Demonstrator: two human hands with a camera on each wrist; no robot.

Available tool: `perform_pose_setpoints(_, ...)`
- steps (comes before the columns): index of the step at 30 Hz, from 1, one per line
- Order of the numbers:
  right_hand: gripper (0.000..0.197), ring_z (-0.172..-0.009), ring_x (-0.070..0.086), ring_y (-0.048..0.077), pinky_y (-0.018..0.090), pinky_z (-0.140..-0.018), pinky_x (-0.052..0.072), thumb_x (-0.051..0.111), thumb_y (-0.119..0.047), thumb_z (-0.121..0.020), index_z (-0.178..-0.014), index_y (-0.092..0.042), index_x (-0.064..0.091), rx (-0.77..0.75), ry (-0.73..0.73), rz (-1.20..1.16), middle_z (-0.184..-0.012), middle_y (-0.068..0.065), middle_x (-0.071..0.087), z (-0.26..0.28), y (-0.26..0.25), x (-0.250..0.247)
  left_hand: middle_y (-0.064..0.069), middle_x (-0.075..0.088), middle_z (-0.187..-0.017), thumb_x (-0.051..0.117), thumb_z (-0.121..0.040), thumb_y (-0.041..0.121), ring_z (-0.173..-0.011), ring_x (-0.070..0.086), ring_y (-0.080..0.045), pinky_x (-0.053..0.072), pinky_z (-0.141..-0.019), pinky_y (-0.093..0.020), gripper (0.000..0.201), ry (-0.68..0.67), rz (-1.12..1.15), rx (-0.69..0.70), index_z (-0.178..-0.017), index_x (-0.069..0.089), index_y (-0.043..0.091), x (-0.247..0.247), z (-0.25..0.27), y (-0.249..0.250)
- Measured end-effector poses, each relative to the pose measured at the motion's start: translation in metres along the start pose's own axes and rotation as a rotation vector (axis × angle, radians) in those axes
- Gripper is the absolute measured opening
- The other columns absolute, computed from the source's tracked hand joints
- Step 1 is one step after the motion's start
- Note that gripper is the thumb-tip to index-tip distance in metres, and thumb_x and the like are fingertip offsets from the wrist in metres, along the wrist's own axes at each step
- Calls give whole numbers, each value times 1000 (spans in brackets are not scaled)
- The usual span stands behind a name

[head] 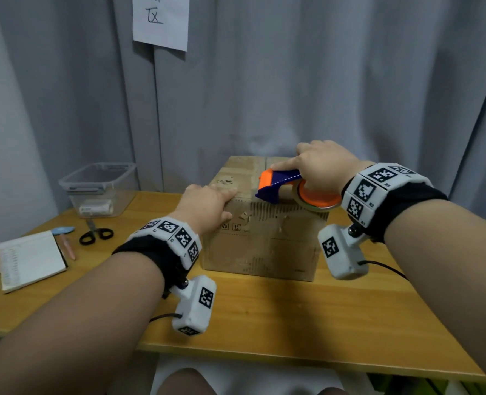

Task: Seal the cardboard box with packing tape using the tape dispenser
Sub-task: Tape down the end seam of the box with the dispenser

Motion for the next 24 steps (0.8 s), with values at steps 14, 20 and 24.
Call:
perform_pose_setpoints(14,50,-82,41,21,35,-77,35,46,-40,-92,-137,-54,29,10,-5,-9,-91,0,42,-4,-1,2,0,30,-153,40,-90,58,-143,23,-20,8,-117,-44,66,-48,13,-60,-147,25,27,0,6,-22)
perform_pose_setpoints(20,52,-93,48,25,38,-77,41,46,-47,-89,-138,-52,29,55,-38,-56,-97,1,43,-1,-2,1,1,61,-120,56,-89,41,-112,55,-19,45,-91,-34,38,148,193,96,-123,54,23,4,-5,18)
perform_pose_setpoints(24,52,-91,52,26,38,-74,44,50,-42,-88,-137,-50,34,59,-65,-90,-96,0,44,-2,-6,-5,6,64,-99,53,-89,44,-91,61,-17,47,-70,-30,27,257,191,63,-104,59,23,13,-3,14)
Point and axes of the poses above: each hand's wrist, its own z-axis away from the middle knuckle, its own x-axis out of the palm, y = z × x, the point moved 2 cm from there along -z, towards the middle knuckle
